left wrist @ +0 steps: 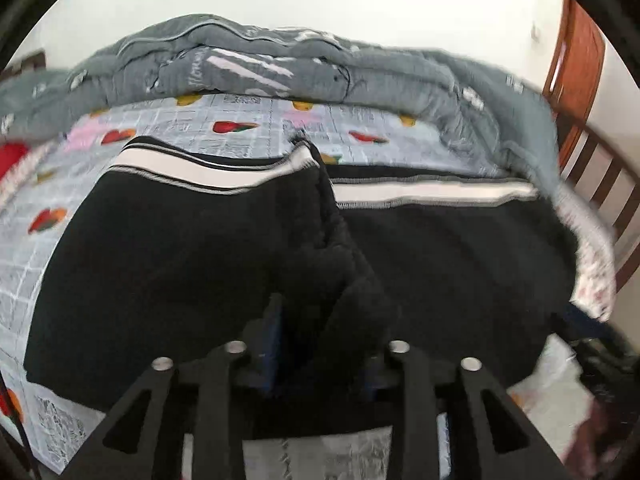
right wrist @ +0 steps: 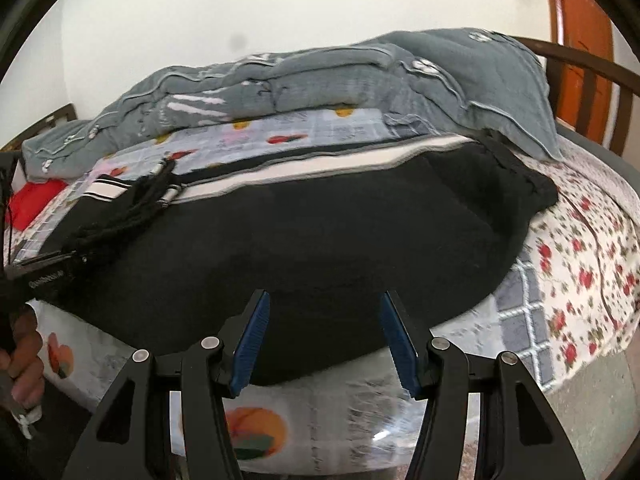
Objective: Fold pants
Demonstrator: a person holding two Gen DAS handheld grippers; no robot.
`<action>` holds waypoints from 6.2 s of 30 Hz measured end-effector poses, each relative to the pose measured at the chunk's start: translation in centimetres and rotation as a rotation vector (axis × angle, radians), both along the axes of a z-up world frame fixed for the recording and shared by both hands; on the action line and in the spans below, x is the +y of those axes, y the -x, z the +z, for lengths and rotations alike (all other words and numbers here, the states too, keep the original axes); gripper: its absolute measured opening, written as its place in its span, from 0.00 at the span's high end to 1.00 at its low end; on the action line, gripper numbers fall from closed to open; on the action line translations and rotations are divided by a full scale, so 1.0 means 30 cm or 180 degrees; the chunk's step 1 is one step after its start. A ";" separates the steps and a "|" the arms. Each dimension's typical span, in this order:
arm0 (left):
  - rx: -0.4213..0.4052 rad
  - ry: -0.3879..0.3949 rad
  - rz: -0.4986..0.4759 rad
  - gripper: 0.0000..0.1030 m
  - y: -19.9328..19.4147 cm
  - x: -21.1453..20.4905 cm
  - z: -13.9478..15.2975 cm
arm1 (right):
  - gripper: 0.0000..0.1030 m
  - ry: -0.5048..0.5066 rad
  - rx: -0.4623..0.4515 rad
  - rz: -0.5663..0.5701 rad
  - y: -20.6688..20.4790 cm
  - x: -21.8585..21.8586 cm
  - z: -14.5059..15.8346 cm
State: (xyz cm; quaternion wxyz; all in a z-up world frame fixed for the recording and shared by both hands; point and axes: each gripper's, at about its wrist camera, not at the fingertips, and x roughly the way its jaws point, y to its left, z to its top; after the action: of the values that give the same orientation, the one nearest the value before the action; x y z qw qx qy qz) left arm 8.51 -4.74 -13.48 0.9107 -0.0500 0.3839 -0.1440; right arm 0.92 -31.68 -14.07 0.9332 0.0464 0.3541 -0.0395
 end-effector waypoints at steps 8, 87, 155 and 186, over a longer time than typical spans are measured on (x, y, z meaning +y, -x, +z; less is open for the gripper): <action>-0.0429 -0.0007 0.0446 0.40 0.083 0.289 0.086 | 0.45 -0.0208 -0.0109 0.0356 -0.109 0.173 0.084; -0.0080 -0.0283 0.0579 0.33 0.140 0.582 -0.150 | 0.86 -0.0878 0.0560 0.0715 -0.579 0.346 -0.126; 0.0480 -0.0098 0.0254 0.41 -0.346 0.393 -0.108 | 0.66 -0.0505 -0.0026 -0.1057 -0.284 -0.570 -0.062; 0.0128 0.0288 0.0958 0.90 -0.411 0.815 0.101 | 0.87 -0.0008 -0.0796 -0.0258 -0.514 -0.021 0.290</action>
State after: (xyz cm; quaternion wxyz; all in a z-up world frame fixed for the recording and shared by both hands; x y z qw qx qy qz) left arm 20.83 19.70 -10.45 0.9110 -0.1509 0.3832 -0.0220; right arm 16.35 -32.32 -5.37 0.9677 0.0665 0.2329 -0.0706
